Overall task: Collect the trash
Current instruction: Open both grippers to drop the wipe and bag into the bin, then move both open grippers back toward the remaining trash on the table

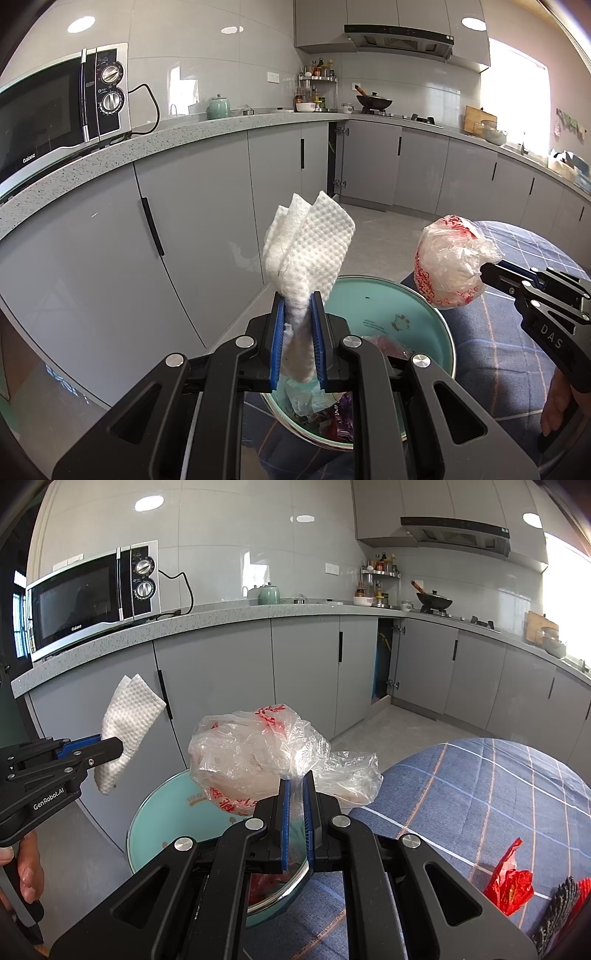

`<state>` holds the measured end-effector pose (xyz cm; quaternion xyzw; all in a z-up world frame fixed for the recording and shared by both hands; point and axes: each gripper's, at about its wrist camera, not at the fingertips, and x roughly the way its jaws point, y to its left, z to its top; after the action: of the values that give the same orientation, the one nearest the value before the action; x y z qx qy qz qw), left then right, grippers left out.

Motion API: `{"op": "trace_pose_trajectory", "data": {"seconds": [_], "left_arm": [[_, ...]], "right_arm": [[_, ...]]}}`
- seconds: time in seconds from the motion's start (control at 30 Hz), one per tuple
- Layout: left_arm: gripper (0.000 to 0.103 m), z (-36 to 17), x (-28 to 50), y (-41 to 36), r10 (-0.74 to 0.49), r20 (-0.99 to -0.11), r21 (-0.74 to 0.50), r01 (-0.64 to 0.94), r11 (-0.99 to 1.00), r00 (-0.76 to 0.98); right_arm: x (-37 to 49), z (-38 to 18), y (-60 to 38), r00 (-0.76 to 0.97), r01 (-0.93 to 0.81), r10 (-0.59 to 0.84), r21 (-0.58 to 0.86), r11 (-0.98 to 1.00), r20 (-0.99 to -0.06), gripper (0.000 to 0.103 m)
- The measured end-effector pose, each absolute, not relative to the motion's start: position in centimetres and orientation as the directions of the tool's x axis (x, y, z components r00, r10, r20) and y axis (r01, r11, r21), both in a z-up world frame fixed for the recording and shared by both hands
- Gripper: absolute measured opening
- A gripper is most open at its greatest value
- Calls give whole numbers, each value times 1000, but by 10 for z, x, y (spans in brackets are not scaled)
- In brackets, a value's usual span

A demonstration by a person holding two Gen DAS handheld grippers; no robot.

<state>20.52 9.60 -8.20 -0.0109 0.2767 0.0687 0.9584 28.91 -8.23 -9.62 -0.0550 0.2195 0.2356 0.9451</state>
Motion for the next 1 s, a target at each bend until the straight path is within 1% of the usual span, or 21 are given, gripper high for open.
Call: {"op": "trace_pose_trajectory", "data": {"seconds": [0.07, 0.1, 0.13, 0.17, 0.2, 0.27, 0.33, 0.4, 1.0], "left_arm": [[16, -82, 206, 96, 122, -535, 17, -134, 991, 836], [23, -83, 207, 95, 124, -538, 18, -136, 991, 834], [33, -83, 207, 95, 130, -537, 18, -142, 990, 833], [39, -83, 207, 97, 132, -536, 16, -147, 989, 834], [44, -84, 207, 96, 131, -534, 13, -147, 989, 835], [45, -84, 207, 96, 130, -536, 15, -144, 989, 834], [49, -85, 206, 96, 130, -535, 11, -146, 989, 835], [50, -86, 207, 95, 127, -539, 11, -144, 989, 833], [51, -90, 206, 95, 133, -546, 12, -151, 988, 827]], "right_arm": [[290, -97, -82, 791, -470, 420, -3, 882, -445, 8], [291, -98, -81, 787, -475, 423, -4, 880, -449, 11], [291, -98, -81, 787, -479, 426, -6, 878, -446, 15], [290, -98, -80, 792, -477, 424, -12, 879, -440, 29], [290, -99, -81, 792, -478, 427, -8, 878, -436, 35], [290, -100, -80, 791, -476, 426, -6, 879, -439, 35], [290, -101, -81, 790, -476, 426, -4, 879, -442, 35], [290, -103, -82, 789, -474, 424, -3, 880, -445, 36], [293, -107, -86, 791, -455, 409, 9, 891, -455, 38]]}}
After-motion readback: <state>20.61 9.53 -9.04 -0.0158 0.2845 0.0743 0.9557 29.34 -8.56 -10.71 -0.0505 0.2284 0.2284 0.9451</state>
